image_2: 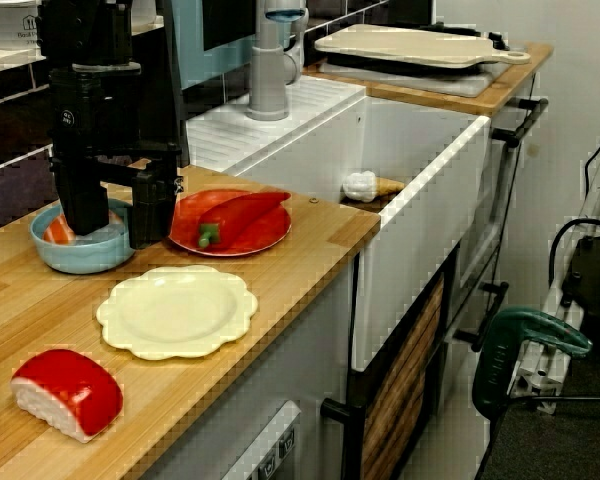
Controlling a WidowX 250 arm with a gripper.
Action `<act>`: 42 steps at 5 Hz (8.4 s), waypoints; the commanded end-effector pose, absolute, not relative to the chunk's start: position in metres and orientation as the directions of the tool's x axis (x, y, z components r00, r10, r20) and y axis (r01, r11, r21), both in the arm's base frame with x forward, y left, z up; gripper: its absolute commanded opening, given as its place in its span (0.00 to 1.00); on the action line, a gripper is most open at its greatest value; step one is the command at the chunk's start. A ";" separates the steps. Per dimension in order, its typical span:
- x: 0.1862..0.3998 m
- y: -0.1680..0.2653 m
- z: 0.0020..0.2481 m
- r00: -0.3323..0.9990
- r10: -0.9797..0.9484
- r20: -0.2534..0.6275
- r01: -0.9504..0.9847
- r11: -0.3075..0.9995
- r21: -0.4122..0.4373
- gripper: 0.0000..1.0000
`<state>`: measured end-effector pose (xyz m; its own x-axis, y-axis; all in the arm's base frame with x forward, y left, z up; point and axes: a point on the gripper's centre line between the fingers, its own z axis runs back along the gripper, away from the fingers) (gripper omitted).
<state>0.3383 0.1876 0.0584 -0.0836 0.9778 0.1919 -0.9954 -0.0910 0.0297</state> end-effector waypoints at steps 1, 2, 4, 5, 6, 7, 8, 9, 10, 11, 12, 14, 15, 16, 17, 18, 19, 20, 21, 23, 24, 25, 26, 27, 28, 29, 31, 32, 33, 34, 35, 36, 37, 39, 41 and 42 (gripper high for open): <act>0.326 0.189 0.071 -0.084 0.973 0.216 -0.996 -0.086 0.001 1.00; 0.321 0.191 0.073 -0.084 0.973 0.217 -0.996 -0.087 0.000 1.00; 0.311 0.194 0.066 -0.090 0.972 0.217 -0.996 -0.092 -0.002 1.00; 0.311 0.196 0.062 -0.101 0.972 0.214 -0.995 -0.104 0.002 1.00; 0.313 0.198 0.060 -0.103 0.973 0.207 -0.994 -0.106 0.005 0.00; 0.313 0.200 0.063 -0.105 0.974 0.201 -0.994 -0.108 0.007 0.00; 0.312 0.201 0.063 -0.106 0.974 0.198 -0.994 -0.111 0.013 0.00; 0.312 0.203 0.066 -0.105 0.975 0.193 -0.994 -0.109 0.009 0.00; 0.312 0.205 0.070 -0.104 0.976 0.190 -0.994 -0.106 0.000 0.00; 0.312 0.207 0.074 -0.102 0.977 0.189 -0.995 -0.103 -0.007 0.00; 0.309 0.205 0.083 -0.057 0.981 0.185 -0.998 -0.056 -0.008 0.00; 0.297 0.196 0.096 -0.005 0.980 0.199 -0.999 0.003 -0.039 0.00; 0.292 0.191 0.097 0.028 0.969 0.244 -0.997 0.044 -0.058 0.00; 0.290 0.185 0.095 0.080 0.934 0.347 -0.989 0.117 -0.086 0.00; 0.290 0.180 0.092 0.131 0.885 0.446 -0.987 0.160 -0.029 0.00; 0.290 0.179 0.093 0.172 0.858 0.485 -0.980 0.197 0.001 0.00; 0.287 0.176 0.094 0.203 0.840 0.503 -0.974 0.228 0.012 0.00; 0.285 0.171 0.098 0.234 0.825 0.515 -0.964 0.264 0.016 0.00; 0.284 0.165 0.104 0.245 0.811 0.531 -0.958 0.286 0.004 0.00; 0.282 0.154 0.111 0.285 0.758 0.587 -0.924 0.381 -0.043 0.00; 0.278 0.143 0.108 0.313 0.697 0.646 -0.888 0.455 -0.061 0.00; 0.273 0.132 0.103 0.320 0.647 0.692 -0.870 0.490 -0.055 0.00; 0.269 0.127 0.101 0.340 0.643 0.687 -0.861 0.506 -0.047 0.00; 0.266 0.121 0.100 0.348 0.637 0.688 -0.857 0.514 -0.042 0.00; 0.266 0.116 0.098 0.358 0.633 0.687 -0.853 0.521 -0.036 0.00; 0.266 0.109 0.100 0.366 0.636 0.679 -0.850 0.526 -0.035 0.00; 0.272 0.091 0.105 0.387 0.644 0.660 -0.839 0.543 -0.038 0.00; 0.275 0.081 0.109 0.401 0.650 0.645 -0.829 0.557 -0.046 0.00; 0.273 0.066 0.108 0.429 0.639 0.638 -0.810 0.585 -0.042 0.00; 0.272 0.052 0.105 0.446 0.635 0.631 -0.796 0.603 -0.043 0.00; 0.272 0.038 0.100 0.494 0.631 0.599 -0.772 0.635 -0.033 0.00; 0.272 0.025 0.093 0.514 0.616 0.597 -0.753 0.657 -0.029 0.00; 0.271 0.019 0.091 0.553 0.605 0.572 -0.720 0.693 -0.036 0.00; 0.268 0.011 0.084 0.608 0.579 0.543 -0.668 0.743 -0.043 0.00; 0.275 0.025 0.085 0.607 0.609 0.511 -0.702 0.712 -0.014 1.00; 0.278 0.033 0.087 0.604 0.620 0.501 -0.711 0.703 -0.013 1.00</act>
